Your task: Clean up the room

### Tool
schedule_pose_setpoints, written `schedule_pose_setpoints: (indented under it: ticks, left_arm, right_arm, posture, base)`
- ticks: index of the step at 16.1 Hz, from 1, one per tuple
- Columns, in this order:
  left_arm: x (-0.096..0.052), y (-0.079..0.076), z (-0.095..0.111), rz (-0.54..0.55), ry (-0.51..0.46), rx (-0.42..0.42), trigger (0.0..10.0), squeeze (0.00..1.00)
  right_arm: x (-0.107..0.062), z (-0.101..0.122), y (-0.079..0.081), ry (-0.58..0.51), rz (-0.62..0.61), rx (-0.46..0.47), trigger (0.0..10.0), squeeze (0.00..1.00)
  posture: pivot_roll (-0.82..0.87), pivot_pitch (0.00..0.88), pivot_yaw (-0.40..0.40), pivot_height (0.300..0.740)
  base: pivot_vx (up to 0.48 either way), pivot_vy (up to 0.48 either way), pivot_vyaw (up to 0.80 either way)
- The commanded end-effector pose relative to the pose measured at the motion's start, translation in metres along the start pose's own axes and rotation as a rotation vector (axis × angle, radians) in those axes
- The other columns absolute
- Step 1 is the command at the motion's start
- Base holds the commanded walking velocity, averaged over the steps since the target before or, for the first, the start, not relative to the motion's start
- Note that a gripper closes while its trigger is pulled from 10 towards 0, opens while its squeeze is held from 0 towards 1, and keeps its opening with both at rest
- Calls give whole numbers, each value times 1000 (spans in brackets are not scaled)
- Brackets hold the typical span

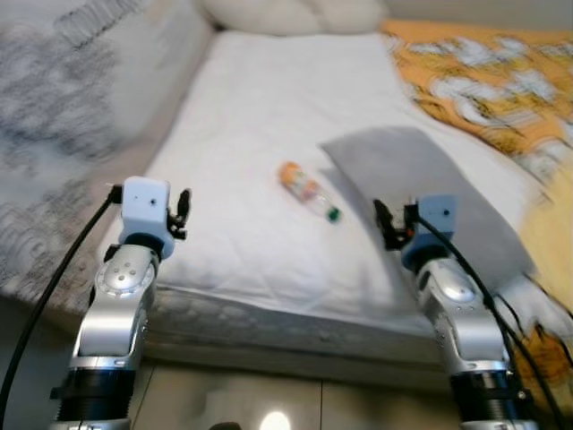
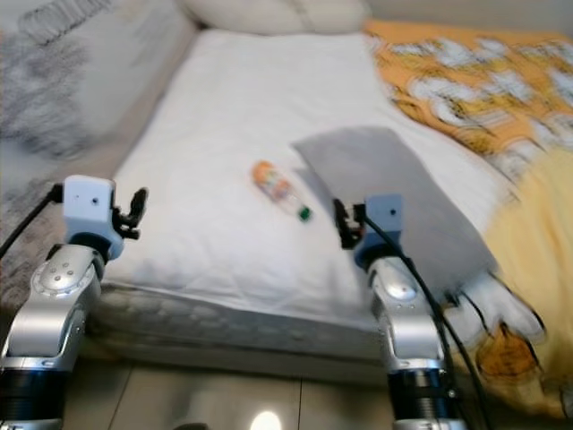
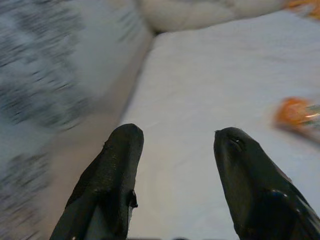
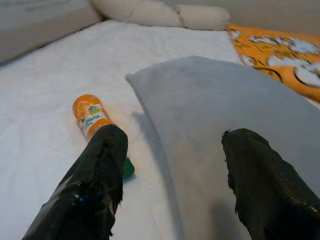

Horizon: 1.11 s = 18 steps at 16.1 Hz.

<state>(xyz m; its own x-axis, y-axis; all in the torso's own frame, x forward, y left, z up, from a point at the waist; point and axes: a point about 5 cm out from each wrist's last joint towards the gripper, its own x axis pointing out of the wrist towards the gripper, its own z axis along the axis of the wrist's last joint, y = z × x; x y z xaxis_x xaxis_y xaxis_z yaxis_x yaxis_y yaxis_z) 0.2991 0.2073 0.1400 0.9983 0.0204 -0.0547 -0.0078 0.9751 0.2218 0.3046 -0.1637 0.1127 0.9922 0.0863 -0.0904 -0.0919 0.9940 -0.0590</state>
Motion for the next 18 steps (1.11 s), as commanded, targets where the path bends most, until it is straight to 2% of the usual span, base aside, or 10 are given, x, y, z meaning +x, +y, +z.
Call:
schedule_pose_setpoints:
  ticks: [1,4,8,10,13,16,18]
  left_arm:
    - [1,0,0,-7,5,2,10000,0]
    - [1,0,0,-9,3,10,10000,0]
    - [2,0,0,-15,4,14,10000,0]
    - [1,0,0,-18,4,14,10000,0]
    - [1,0,0,-21,4,17,10000,0]
    - [0,-2,0,-32,5,29,10000,0]
    - [-1,-3,0,-42,3,38,10000,0]
  right_arm:
    - [1,1,3,5,13,-14,10000,0]
    - [1,-2,3,11,-6,25,10000,0]
    - [2,-3,3,14,-7,10,10000,0]
    - [1,-2,6,10,32,-34,10000,0]
    - [0,-3,14,20,88,-61,10000,0]
    - [-1,-5,11,26,52,18,10000,0]
    - [-2,-3,9,21,54,17,10000,0]
  posture:
    - [83,0,21,740]
    - [85,0,22,740]
    - [83,0,25,740]
    - [84,0,25,740]
    - [86,0,23,740]
    - [88,0,22,740]
    - [92,0,19,740]
  base:
    - [337,0,800]
    - [334,0,267]
    - [333,0,0]
    - [324,0,0]
    - [325,0,800]
    - [312,0,267]
    - [302,0,0]
